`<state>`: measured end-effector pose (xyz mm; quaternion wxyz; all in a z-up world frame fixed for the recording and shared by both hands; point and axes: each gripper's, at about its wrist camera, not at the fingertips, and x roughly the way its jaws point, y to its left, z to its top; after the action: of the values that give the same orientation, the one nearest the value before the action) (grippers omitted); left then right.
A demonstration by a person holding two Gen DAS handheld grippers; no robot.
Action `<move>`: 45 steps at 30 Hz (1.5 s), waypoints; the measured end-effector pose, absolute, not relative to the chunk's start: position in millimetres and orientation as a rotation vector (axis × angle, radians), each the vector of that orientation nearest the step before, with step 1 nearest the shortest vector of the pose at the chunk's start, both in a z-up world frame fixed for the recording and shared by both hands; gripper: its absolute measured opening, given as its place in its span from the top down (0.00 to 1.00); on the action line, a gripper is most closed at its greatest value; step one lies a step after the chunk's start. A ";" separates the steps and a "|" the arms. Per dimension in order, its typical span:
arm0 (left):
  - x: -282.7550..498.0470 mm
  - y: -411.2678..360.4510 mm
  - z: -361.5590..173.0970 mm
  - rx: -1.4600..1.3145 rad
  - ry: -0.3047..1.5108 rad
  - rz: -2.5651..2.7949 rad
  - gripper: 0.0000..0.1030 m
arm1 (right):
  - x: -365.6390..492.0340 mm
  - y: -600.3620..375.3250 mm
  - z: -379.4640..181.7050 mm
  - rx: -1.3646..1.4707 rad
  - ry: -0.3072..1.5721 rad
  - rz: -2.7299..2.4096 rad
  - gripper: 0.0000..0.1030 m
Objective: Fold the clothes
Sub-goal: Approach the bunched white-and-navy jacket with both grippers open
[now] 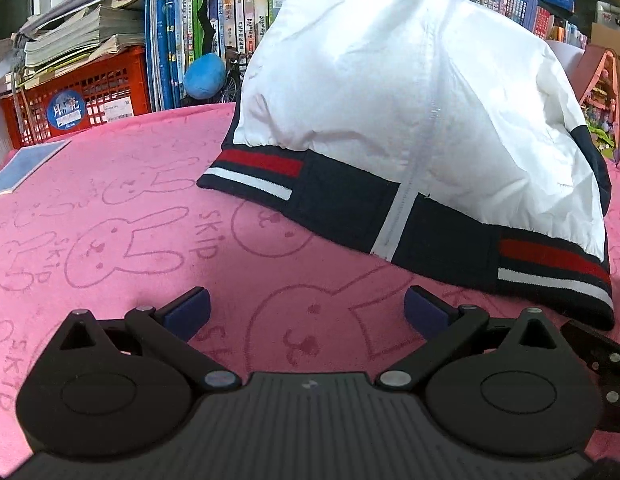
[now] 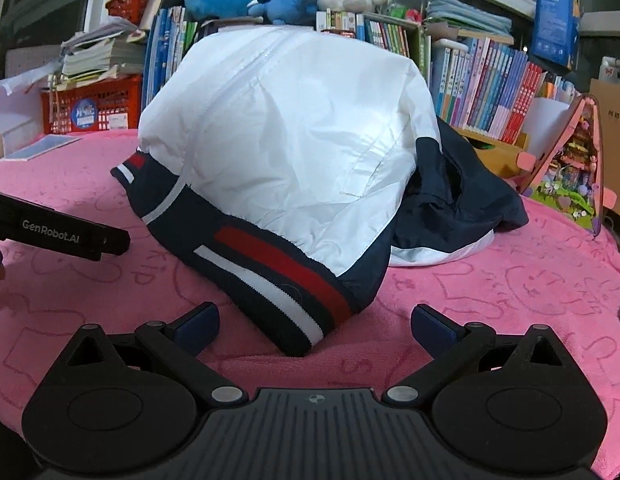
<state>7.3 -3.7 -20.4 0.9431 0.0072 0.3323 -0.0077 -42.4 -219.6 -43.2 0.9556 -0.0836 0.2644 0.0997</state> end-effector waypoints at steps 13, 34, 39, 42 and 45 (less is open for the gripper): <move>7.6 -5.4 -22.8 0.019 0.668 -0.006 0.00 | -14.9 -210.5 -33.7 -0.215 0.569 0.158 0.00; 24.3 -46.2 7.4 0.157 0.566 -0.051 0.00 | 17.3 -319.9 22.9 0.020 0.438 -0.074 0.00; 42.6 -65.0 1.9 0.244 0.553 -0.017 0.00 | 24.4 -371.0 28.8 0.134 0.446 -0.123 0.00; 47.9 -58.5 0.1 0.268 0.513 0.128 0.00 | 22.0 -398.8 23.8 0.173 0.446 -0.194 0.00; 49.8 -39.5 3.1 0.206 0.529 0.128 0.00 | 15.8 -421.6 14.5 0.208 0.452 -0.203 0.00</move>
<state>49.8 -39.5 3.1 0.9579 0.1014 0.2610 0.0630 15.8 -421.6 14.5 0.9640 0.1030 0.2235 -0.1004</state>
